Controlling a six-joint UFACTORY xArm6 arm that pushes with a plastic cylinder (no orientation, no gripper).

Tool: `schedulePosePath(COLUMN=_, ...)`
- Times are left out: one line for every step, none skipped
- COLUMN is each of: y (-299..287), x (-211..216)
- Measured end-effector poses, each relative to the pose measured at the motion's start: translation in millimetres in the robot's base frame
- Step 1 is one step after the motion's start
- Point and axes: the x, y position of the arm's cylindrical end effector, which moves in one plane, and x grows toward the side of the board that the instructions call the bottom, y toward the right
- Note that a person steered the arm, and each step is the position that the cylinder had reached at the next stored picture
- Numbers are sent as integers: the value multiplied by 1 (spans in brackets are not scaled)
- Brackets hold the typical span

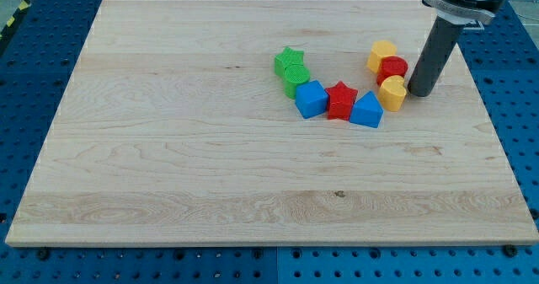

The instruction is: Move the yellow heart between the red circle and blue triangle

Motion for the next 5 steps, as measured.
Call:
schedulePosePath(y=0, x=0)
schedulePosePath(y=-10, x=0)
schedulePosePath(y=-10, x=0)
schedulePosePath(y=-13, x=2)
schedulePosePath(y=-28, x=9)
